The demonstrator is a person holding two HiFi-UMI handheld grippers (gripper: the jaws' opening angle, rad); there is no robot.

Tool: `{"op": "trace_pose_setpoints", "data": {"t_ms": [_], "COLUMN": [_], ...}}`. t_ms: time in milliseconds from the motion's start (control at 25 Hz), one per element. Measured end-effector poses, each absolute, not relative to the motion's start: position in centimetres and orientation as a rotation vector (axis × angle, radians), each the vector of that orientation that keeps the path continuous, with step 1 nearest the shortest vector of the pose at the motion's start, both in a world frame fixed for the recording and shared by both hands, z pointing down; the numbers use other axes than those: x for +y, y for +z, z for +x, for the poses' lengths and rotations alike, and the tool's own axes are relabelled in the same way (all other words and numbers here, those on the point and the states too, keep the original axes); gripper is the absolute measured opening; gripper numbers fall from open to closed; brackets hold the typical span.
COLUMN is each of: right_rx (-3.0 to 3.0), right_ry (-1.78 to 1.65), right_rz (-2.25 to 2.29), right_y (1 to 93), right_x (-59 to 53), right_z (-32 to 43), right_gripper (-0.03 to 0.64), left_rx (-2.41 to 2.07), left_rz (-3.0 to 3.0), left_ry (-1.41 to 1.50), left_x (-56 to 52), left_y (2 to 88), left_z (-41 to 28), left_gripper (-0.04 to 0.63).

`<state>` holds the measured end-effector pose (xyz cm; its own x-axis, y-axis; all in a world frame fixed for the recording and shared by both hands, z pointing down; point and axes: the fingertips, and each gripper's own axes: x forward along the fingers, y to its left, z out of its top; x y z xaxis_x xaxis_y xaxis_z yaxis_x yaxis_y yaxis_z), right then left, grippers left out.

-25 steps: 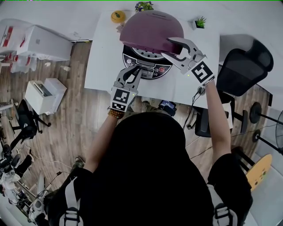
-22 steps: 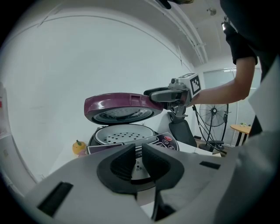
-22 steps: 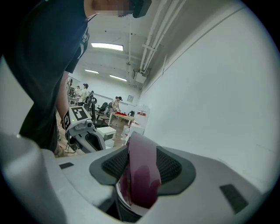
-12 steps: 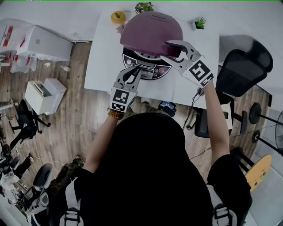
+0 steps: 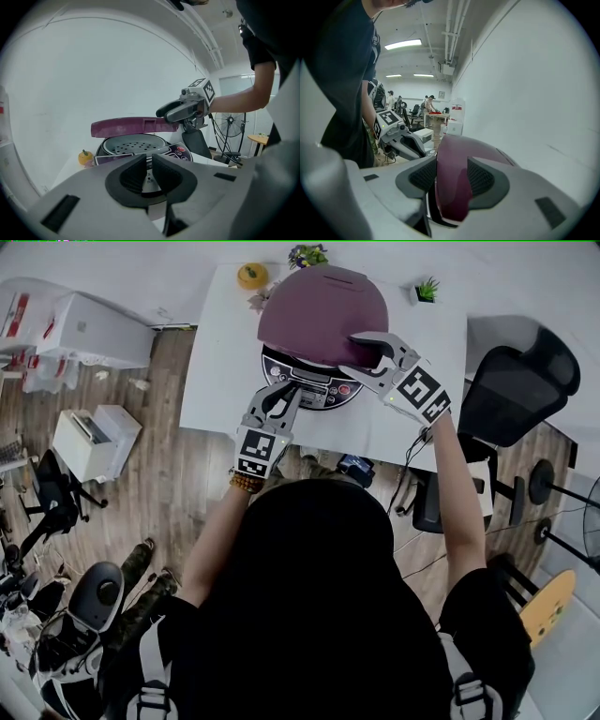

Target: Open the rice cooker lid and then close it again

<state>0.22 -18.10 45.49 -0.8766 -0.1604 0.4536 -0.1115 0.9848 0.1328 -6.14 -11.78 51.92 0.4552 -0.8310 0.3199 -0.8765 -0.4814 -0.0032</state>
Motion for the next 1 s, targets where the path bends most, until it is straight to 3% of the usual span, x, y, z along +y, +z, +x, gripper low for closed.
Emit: {"op": "trace_pose_setpoints", "data": {"t_ms": [600,640,720,1000], "right_rx": [-2.62,-2.622,-2.649,-2.603], "right_ry": [0.032,0.052,0.131,0.173], "right_rz": [0.181,0.197,0.268,0.354], "right_y": [46.6,46.7,46.6,47.2], "right_x": [-17.7,-17.9,-18.7,-19.6], "right_z": [0.3,0.4,0.6,0.9], "right_gripper": [0.186,0.176,0.054,0.044], "left_rx": [-1.503,-1.504,-1.505,-1.507], "left_rz": [2.536,2.537,2.538,2.539], "left_ry": [0.405,0.404,0.403,0.405], "left_x": [-11.8,-11.8,-11.8,-11.6], "left_y": [51.7,51.7,51.8,51.9], "left_z": [-6.2,-6.2,-6.2,-6.2], "left_gripper": [0.026,0.026,0.026,0.026]}}
